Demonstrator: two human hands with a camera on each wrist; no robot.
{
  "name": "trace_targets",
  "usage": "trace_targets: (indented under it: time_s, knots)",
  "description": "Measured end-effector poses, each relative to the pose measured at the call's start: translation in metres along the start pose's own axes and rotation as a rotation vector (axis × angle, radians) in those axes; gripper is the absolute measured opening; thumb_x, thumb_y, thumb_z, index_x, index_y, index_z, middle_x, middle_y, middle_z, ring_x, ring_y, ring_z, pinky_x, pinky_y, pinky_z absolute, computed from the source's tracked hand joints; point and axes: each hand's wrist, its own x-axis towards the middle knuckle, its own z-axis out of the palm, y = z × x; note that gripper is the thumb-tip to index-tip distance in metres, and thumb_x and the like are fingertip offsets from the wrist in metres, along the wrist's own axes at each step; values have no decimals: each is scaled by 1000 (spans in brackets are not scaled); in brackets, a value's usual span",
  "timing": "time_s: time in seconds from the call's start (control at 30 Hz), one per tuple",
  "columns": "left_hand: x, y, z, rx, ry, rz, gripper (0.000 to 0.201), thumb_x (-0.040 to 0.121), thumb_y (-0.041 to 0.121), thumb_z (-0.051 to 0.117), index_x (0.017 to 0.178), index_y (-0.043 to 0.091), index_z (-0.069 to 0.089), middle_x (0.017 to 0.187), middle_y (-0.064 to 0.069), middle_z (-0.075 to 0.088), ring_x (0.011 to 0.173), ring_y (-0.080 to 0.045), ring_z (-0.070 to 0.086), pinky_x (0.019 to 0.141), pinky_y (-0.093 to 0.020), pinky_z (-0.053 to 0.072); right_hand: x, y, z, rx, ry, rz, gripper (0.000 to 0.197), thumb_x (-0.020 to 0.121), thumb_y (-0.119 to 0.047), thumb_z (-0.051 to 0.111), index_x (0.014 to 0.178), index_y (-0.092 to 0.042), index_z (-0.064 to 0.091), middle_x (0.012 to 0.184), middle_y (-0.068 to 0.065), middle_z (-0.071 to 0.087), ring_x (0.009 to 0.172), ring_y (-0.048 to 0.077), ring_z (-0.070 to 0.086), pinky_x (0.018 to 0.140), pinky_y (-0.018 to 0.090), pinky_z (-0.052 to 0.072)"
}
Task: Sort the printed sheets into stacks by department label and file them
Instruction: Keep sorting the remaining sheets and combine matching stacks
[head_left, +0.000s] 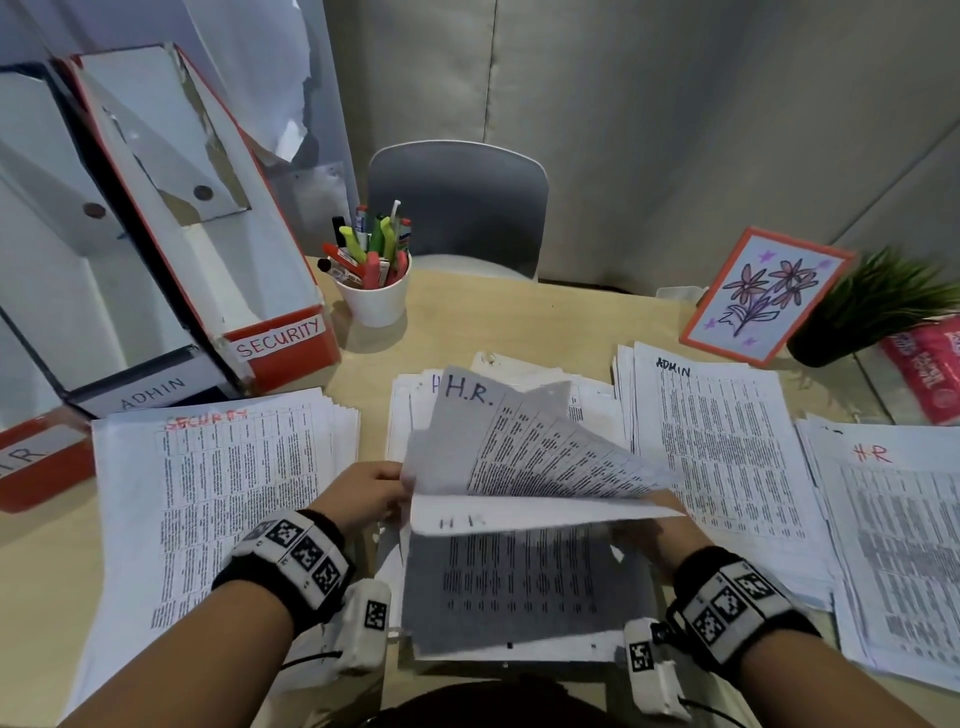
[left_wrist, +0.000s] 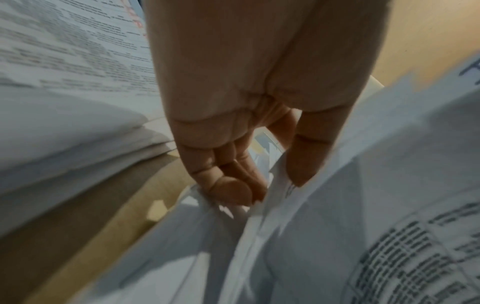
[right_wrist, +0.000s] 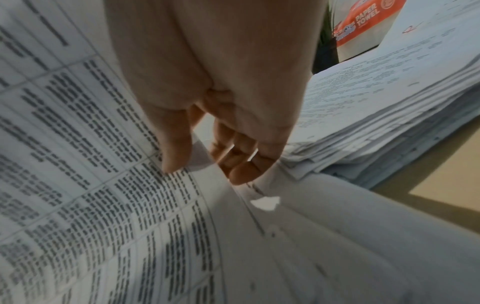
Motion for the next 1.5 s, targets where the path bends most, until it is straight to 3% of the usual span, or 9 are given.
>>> trace_targets:
  time_s: [0.23,0.47,0.53,0.63,0.83,1.03,1.13,1.3,1.5]
  knots:
    - [-7,-4,-8,113,-131,91,37,84,-14,54,80,12,80,120,9,64,106,-11,62,71,-10,50,-11,-13,11,210,32,-139,14,72,12,72,80,2,68,72,7,71,63,13,65,52,19,50]
    - [-22,7,-7,164,-205,182,31,87,-1,62,77,22,79,114,20,62,109,-3,59,78,-2,43,-16,-23,15,78,39,-232,40,72,21,65,62,-17,72,60,-5,70,59,3,65,57,17,52]
    - [-26,11,-6,201,-226,173,30,92,4,57,88,28,74,96,24,70,96,0,65,82,-11,50,-14,-21,18,36,51,-165,10,77,10,67,78,0,68,72,9,71,69,17,67,66,28,53]
    - [-32,13,-6,328,-217,159,24,93,3,53,105,22,61,97,11,68,101,-8,63,95,-28,50,-14,-14,15,189,45,-131,31,69,10,73,94,-2,59,85,21,66,87,29,66,81,42,54]
    - [-29,9,-12,387,-234,114,85,63,27,82,133,24,35,127,7,51,112,-8,53,99,-32,47,-18,-16,15,194,25,-111,17,74,11,70,88,2,65,82,12,72,82,25,68,67,24,52]
    - [-31,28,6,271,158,304,26,86,26,69,109,16,64,102,4,70,91,-8,66,85,-33,55,-20,-32,17,135,113,-201,12,85,-8,65,91,-2,58,92,21,66,84,30,64,75,39,55]
    - [-38,45,12,152,225,408,13,89,16,65,102,21,63,92,14,68,81,7,62,68,-10,50,-27,-50,14,118,192,-355,22,89,-15,60,99,1,48,101,34,55,82,41,59,77,53,51]
    - [-54,65,16,99,254,639,20,93,13,59,109,24,63,103,19,66,93,12,60,75,-10,47,-50,-78,11,289,254,-541,29,94,-3,51,97,-32,51,74,-13,62,62,-5,54,62,11,45]
    - [-56,55,20,56,154,608,47,79,45,59,121,24,54,114,8,66,103,-3,63,80,-20,52,-52,-66,19,283,127,-545,44,95,3,44,110,-38,42,104,-18,59,92,-13,57,76,14,45]
